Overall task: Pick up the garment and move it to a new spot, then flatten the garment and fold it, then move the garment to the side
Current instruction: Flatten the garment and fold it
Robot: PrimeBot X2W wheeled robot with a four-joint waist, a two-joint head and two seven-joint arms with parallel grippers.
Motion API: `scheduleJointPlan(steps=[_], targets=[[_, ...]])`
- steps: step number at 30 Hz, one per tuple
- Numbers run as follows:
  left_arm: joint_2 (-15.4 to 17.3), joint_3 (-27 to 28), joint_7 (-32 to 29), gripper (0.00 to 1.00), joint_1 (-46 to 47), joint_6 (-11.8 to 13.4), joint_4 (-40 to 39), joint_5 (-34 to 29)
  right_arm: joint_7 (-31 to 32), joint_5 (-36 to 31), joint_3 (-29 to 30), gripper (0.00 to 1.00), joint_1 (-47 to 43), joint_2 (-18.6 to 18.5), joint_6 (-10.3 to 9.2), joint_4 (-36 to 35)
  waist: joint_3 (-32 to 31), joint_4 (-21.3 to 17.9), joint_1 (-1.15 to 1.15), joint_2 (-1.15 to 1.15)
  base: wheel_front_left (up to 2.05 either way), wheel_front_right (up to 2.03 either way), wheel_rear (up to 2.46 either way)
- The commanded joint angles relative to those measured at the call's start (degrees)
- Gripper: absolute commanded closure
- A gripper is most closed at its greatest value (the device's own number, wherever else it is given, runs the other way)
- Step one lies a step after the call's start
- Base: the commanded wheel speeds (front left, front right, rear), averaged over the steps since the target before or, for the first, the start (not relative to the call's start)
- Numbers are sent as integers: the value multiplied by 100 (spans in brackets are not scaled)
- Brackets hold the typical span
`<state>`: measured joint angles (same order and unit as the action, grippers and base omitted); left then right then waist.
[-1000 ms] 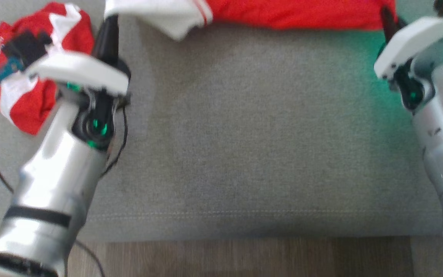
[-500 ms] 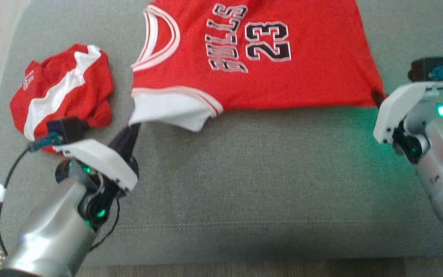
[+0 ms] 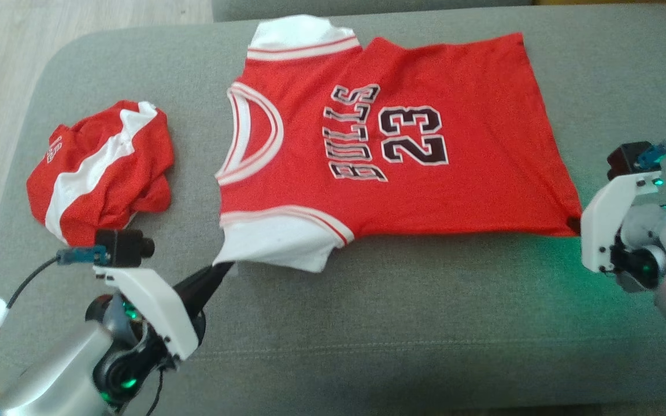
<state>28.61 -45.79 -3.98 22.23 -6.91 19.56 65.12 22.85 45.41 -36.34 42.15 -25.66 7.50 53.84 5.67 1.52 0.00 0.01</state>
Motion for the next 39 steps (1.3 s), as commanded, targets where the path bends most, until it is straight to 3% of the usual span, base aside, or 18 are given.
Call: scheduleJointPlan(steps=[1, 9, 23, 30, 39], targets=[[381, 214, -149, 100, 129, -27, -332, 133, 127, 113, -150, 100, -66, -280, -1, -255, -58, -19, 0, -1, 0, 0, 0], [949, 154, -897, 100, -199, -39, -1211, 694, 908, 701, -545, 100, -326, -707, -1, -777, -181, -57, 0, -1, 0, 0, 0], [1534, 25, -1614, 100, -594, -52, -2225, 1392, 1979, 1354, -832, 100, -698, -1196, -1, -1383, -337, -106, 0, -1, 0, 0, 0], [1668, 25, -1718, 100, -704, -55, -2506, 1622, 2196, 1498, -825, 100, -847, -1390, -1, -1713, -340, -120, 0, -1, 0, 0, 0], [1504, 388, -1228, 100, -504, -57, -2563, 1658, 1714, 1515, -513, 100, -712, -1357, -1, -2005, -205, -149, 0, -1, 0, 0, 0]])
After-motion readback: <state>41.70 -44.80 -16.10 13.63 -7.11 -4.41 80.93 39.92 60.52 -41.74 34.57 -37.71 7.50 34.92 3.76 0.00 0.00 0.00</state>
